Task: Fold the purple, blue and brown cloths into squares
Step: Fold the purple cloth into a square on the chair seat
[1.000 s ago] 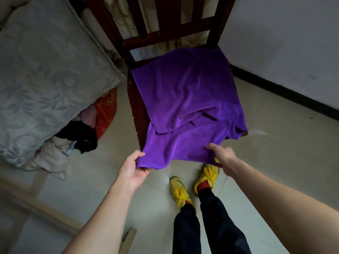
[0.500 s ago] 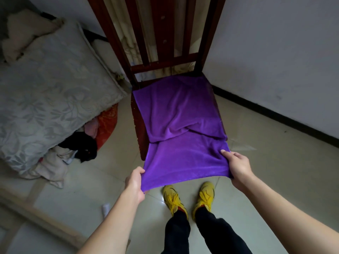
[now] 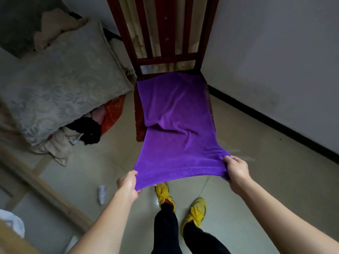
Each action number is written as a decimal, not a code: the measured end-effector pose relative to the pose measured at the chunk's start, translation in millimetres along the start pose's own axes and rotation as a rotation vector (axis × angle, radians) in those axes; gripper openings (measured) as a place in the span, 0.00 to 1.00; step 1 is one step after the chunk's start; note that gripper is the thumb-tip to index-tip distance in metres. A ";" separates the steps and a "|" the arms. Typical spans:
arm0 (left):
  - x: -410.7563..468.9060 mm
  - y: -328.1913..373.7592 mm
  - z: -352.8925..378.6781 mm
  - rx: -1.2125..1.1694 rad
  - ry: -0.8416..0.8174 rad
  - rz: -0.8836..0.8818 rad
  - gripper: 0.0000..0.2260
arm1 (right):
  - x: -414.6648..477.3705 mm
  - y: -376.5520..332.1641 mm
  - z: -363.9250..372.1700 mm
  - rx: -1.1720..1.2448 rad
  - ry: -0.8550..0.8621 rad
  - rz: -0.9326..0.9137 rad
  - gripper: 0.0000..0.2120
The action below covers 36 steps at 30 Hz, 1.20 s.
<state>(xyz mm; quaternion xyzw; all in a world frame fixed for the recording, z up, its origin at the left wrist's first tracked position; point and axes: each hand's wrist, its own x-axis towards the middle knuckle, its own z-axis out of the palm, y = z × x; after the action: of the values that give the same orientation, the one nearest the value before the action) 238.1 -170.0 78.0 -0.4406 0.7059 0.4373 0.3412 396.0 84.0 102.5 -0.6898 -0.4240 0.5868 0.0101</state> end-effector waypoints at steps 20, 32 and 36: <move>-53.3 77.9 4.6 -0.361 -0.239 0.187 0.21 | -13.4 -81.9 -13.9 0.358 -0.168 0.020 0.22; 30.4 191.5 53.9 0.378 -0.185 0.609 0.10 | 69.0 -166.2 68.7 0.011 -0.185 -0.184 0.04; 62.3 228.1 78.3 0.555 -0.092 0.748 0.17 | 110.1 -181.3 100.1 -0.304 0.009 -0.309 0.10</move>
<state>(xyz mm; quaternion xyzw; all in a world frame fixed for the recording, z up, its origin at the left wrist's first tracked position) 12.2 -66.0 66.1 -0.0280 0.8906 0.3441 0.2960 205.0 217.4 75.9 -0.6126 -0.6083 0.5047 -0.0022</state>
